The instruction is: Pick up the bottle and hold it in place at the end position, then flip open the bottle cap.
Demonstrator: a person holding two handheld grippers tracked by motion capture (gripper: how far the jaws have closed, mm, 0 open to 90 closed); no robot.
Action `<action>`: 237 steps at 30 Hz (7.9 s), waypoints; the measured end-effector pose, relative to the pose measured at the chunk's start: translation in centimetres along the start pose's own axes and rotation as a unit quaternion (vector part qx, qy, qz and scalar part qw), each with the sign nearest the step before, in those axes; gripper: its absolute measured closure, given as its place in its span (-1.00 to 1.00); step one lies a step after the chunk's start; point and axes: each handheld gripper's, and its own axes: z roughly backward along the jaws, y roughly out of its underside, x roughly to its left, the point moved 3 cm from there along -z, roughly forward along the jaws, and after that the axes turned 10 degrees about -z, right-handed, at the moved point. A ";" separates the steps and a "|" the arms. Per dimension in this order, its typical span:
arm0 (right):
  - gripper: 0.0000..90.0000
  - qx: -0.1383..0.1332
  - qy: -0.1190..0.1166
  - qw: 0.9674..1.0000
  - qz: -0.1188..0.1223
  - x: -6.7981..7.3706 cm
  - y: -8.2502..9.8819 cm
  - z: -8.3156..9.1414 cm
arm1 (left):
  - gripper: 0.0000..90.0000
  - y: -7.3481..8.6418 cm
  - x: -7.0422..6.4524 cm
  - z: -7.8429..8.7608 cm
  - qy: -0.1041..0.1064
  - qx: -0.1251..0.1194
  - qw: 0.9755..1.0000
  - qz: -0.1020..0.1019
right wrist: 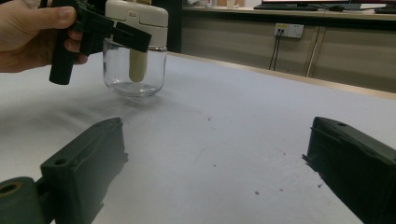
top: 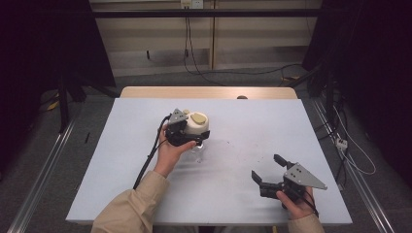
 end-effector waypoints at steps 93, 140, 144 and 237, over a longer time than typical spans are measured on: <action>-0.91 -0.002 0.004 1.000 -0.008 -0.4 0.1 0.2 | -0.86 0.2 -2.3 -4.4 -0.002 -0.015 1.000 -0.009; -0.90 0.052 -0.014 0.998 -0.027 0.3 -0.4 -5.6 | -0.88 1.5 -3.2 -3.7 -0.017 -0.029 0.999 -0.023; -0.89 0.061 -0.017 0.998 -0.026 0.5 -0.3 -6.1 | -0.88 1.5 -3.2 -3.7 -0.018 -0.029 0.999 -0.022; 1.00 0.123 -0.072 0.988 -0.055 4.1 -6.3 -12.1 | -0.88 1.6 -3.2 -3.8 -0.014 -0.028 0.999 -0.020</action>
